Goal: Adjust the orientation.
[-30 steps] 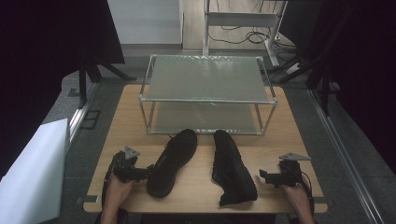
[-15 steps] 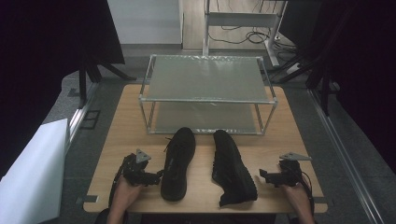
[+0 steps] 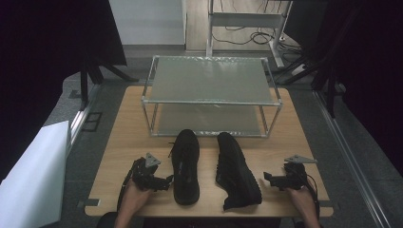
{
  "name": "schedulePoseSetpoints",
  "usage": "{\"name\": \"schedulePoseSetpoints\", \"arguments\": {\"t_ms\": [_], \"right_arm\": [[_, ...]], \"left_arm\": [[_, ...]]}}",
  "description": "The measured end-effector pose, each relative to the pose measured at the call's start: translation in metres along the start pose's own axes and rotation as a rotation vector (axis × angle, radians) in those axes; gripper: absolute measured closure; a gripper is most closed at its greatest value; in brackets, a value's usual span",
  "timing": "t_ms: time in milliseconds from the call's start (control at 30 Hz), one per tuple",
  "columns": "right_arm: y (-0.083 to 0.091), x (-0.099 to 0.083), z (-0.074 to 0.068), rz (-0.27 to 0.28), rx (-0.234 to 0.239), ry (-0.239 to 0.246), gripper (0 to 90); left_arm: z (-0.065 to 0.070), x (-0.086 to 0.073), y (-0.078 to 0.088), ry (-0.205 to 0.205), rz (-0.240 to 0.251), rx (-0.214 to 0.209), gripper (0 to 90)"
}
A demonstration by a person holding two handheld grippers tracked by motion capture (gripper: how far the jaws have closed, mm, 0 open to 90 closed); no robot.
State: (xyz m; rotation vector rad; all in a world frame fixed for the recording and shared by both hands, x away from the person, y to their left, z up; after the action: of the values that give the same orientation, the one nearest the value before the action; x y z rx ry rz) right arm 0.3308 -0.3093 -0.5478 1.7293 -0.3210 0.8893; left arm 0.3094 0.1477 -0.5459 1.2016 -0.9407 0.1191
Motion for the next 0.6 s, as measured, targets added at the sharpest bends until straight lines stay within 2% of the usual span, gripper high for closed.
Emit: {"name": "schedulePoseSetpoints", "arguments": {"t_ms": [167,367,600], "right_arm": [[0.002,0.002,0.001,0.014,0.003,-0.003,0.0],[0.004,0.004,-0.001,0.026,0.019,-0.001,0.0],[0.008,0.009,-0.006,0.035,0.041,0.009,0.0]], "left_arm": [[-0.007,0.001,0.006,0.025,0.04,0.017,0.0],[-0.018,-0.003,0.006,0.06,0.038,0.039,0.0],[-0.018,-0.003,0.005,0.057,0.036,0.048,0.0]]}}
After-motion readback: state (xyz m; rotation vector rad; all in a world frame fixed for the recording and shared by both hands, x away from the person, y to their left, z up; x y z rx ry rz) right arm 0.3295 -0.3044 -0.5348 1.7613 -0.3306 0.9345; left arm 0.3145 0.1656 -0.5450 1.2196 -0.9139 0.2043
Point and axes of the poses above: each handheld gripper's, and its own axes: y roughly backward along the jaws, x roughly out of its top, z roughly to its right, the point moved 5 cm from there along -y, roughly forward along the jaws, and after that the axes turned 2 degrees about -x, right-handed, at the moved point
